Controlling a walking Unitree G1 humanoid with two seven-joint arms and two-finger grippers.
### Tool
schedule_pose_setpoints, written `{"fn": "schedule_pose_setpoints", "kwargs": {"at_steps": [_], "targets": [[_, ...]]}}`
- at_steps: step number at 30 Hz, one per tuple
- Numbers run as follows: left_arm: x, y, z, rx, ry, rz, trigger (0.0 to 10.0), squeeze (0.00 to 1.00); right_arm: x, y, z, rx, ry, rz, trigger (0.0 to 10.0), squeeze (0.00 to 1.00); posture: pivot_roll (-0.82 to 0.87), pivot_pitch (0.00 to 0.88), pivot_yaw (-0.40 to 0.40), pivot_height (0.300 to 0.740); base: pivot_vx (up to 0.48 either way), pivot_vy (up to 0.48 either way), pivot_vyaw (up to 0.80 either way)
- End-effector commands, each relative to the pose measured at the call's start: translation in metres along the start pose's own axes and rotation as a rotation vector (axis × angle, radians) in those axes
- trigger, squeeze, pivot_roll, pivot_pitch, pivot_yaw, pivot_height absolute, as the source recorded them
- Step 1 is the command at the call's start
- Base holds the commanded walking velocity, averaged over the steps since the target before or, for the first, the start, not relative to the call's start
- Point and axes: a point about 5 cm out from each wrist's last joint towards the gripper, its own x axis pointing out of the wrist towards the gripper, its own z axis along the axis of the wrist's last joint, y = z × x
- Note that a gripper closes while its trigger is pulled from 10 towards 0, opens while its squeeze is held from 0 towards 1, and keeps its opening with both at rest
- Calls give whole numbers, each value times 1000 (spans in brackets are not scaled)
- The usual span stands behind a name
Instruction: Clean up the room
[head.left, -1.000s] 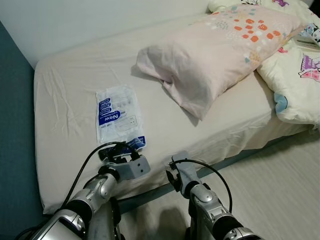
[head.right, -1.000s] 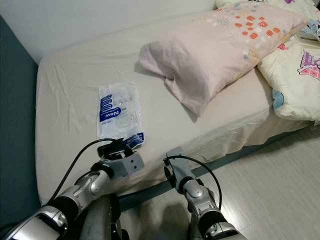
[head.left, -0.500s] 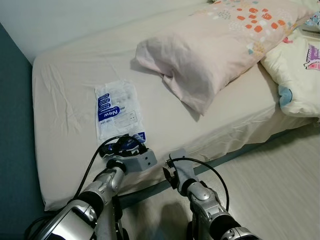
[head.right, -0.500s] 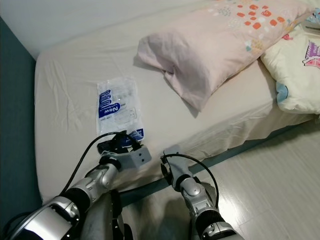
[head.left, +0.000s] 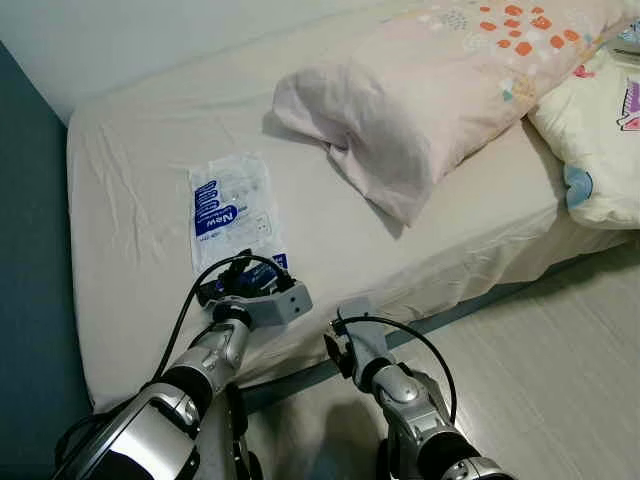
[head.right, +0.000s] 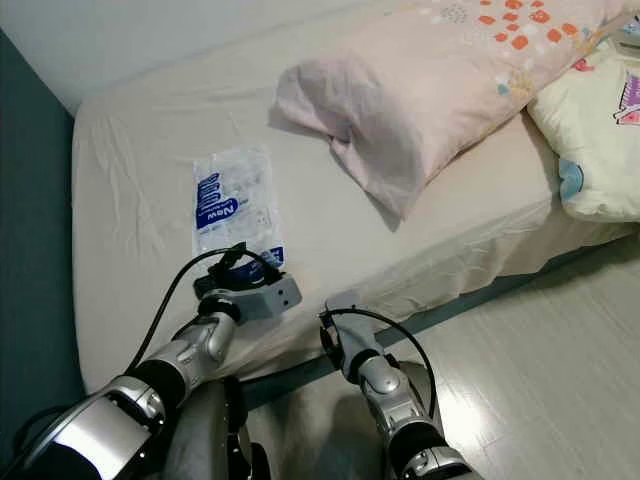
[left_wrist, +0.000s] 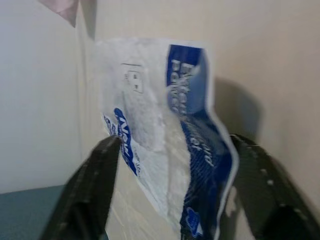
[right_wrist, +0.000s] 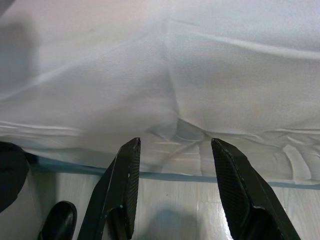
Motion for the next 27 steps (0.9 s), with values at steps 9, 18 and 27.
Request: {"fn": "schedule_pose_setpoints", "kwargs": {"at_steps": [9, 18, 27], "targets": [[-9, -10, -13, 41, 32, -71, 0, 0, -3, 9, -10, 5, 31, 22, 10000, 0, -2, 414, 83, 571, 0, 0, 0], [-10, -11, -15, 30, 37, -81, 0, 0, -3, 9, -10, 2, 33, 25, 10000, 0, -2, 412, 83, 571, 0, 0, 0], [-10, -9, -18, 4, 50, -63, 0, 0, -3, 9, -11, -1, 33, 25, 10000, 0, -3, 407, 80, 571, 0, 0, 0]]}}
